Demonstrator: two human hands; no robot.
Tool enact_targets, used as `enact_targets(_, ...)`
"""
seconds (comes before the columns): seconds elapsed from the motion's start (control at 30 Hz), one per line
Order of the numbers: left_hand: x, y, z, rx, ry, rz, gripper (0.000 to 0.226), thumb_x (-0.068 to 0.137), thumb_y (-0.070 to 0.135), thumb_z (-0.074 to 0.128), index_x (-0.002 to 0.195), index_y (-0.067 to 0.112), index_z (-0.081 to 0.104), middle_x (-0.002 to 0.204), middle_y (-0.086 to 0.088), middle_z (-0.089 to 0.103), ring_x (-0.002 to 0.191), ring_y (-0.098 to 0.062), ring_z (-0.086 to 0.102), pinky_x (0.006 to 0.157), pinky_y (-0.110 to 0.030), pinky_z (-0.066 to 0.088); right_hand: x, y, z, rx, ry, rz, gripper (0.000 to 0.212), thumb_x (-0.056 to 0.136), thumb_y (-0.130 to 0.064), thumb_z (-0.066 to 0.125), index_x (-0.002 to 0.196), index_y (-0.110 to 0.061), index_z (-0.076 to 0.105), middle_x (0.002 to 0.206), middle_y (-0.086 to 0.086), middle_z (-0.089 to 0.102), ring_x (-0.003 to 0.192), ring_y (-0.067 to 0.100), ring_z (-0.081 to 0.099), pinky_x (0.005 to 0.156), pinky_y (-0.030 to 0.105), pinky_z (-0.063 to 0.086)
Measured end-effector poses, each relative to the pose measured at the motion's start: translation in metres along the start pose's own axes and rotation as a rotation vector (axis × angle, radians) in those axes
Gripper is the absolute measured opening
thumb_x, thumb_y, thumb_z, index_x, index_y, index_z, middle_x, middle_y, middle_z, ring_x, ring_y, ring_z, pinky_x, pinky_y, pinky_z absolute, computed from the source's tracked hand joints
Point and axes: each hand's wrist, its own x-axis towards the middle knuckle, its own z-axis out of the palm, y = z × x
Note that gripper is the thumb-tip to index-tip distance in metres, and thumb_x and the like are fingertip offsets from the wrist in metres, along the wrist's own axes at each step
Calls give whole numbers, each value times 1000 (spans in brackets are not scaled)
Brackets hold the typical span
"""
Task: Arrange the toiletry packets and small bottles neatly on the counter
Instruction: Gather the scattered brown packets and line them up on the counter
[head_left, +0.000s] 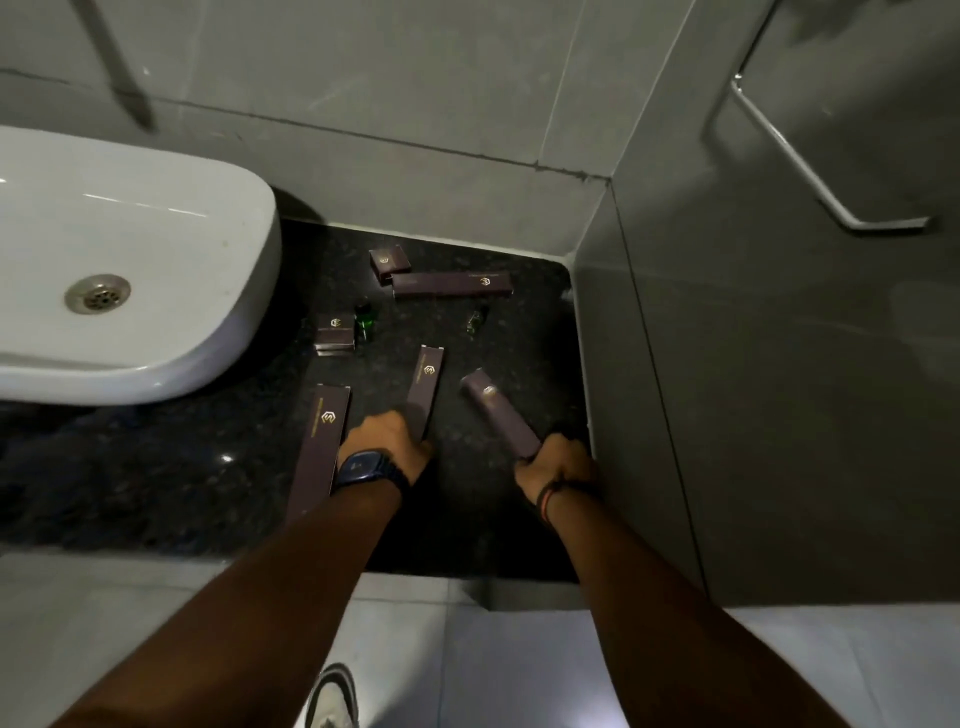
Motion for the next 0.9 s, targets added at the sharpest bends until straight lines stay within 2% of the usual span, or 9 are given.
enact_targets(0.1,-17,4,8,-15,-30,-24,34,79,47,67,93,16,65,95,-13,69,83,-32,66,61,-31,45,-10,10,9,54,31,4,46,84,-39,67,119,-10,61,115,14,66,102,32,65,71,29,49)
enact_targets(0.27,-44,15,30,-22,-57,-11,41,77,49,68,101,16,63,100,-13,69,89,-33,66,63,-33,45,-23,25,20,84,19,21,56,82,-37,70,128,-9,52,123,16,62,109,35,62,81,38,56)
enact_targets(0.43,-49,22,35,-38,-24,9,52,74,51,68,109,14,59,106,-14,68,94,-35,65,76,-39,53,-21,28,22,85,52,11,55,78,-37,72,122,-9,55,118,15,64,105,34,64,81,41,58)
enact_targets(0.53,-49,22,31,-31,4,26,63,69,62,67,111,16,57,107,-12,67,95,-34,65,75,-39,53,-21,28,23,117,70,22,59,75,-45,71,120,-11,54,112,14,65,98,34,65,79,43,58)
enact_targets(0.63,-47,12,16,-42,52,30,71,69,71,58,114,16,55,111,-13,62,97,-35,63,76,-40,52,-23,24,19,118,178,-4,61,76,-56,66,117,-12,52,107,14,62,91,34,65,74,43,58)
enact_targets(0.73,-40,-7,-5,-37,101,13,68,74,67,57,119,15,53,115,-13,60,100,-35,61,79,-40,50,-21,10,12,111,224,-49,65,78,-57,62,124,-12,49,117,15,57,99,34,62,76,39,54)
enact_targets(0.83,-30,-26,-29,-71,194,-6,66,74,59,63,122,15,54,123,-16,58,106,-38,59,86,-42,51,-16,-20,3,125,195,-93,72,82,-54,60,140,-18,37,134,15,49,115,34,56,86,42,51)
enact_targets(0.9,-21,-34,-40,-81,188,-22,69,72,59,64,125,15,53,128,-15,53,110,-39,56,90,-43,50,-14,-44,-2,146,193,-124,69,83,-52,60,139,-17,40,136,13,50,118,34,55,91,44,53)
